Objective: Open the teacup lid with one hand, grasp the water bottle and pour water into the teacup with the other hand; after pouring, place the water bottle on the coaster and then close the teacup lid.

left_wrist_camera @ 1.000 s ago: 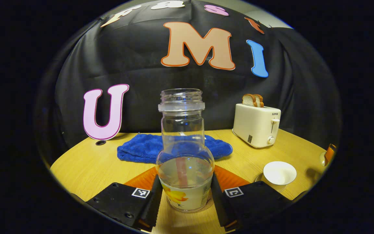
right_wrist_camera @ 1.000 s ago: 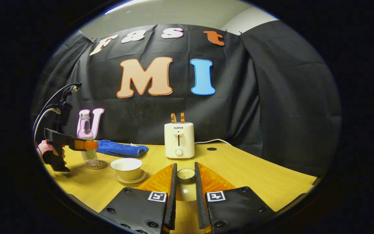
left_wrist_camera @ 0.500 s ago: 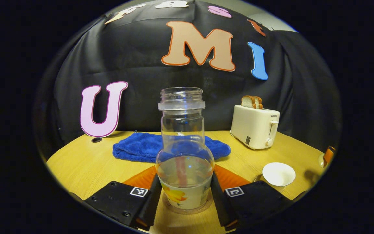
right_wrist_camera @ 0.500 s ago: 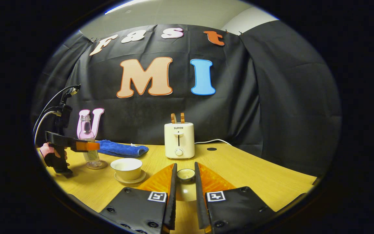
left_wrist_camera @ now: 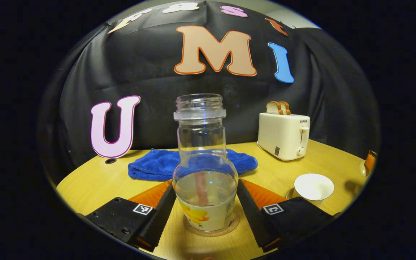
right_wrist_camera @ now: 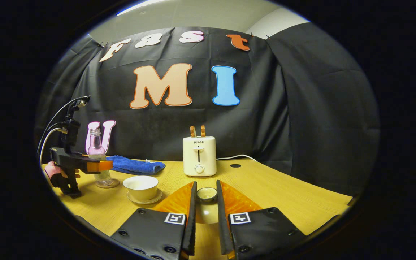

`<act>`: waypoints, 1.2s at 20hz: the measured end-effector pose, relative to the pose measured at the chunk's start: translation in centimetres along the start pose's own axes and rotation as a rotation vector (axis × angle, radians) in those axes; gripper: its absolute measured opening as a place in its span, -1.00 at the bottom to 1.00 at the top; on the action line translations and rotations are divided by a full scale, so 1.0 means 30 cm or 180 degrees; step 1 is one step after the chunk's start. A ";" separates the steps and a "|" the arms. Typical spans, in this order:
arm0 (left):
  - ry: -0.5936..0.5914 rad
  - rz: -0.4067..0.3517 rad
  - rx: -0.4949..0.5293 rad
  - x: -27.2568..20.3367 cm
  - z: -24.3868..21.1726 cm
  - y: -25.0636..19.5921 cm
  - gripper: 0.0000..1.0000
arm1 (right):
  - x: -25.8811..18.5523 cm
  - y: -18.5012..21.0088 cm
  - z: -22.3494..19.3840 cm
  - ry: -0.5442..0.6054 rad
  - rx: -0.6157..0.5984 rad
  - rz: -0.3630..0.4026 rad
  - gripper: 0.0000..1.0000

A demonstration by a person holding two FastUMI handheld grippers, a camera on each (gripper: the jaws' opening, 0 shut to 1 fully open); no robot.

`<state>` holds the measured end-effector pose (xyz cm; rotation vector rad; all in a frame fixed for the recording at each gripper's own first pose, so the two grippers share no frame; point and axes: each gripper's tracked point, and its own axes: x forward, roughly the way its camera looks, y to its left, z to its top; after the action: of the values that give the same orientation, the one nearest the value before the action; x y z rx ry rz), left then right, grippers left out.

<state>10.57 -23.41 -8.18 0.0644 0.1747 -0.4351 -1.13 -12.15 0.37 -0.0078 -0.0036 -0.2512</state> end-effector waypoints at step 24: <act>-0.0468 0.0137 0.0191 -0.186 0.018 0.052 1.00 | 0.004 -0.001 -0.002 0.0005 -0.0005 -0.0016 -0.40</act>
<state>6.34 -19.73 -6.58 0.0946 0.0156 -0.4004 -1.02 -12.21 0.31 -0.0091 -0.0018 -0.2564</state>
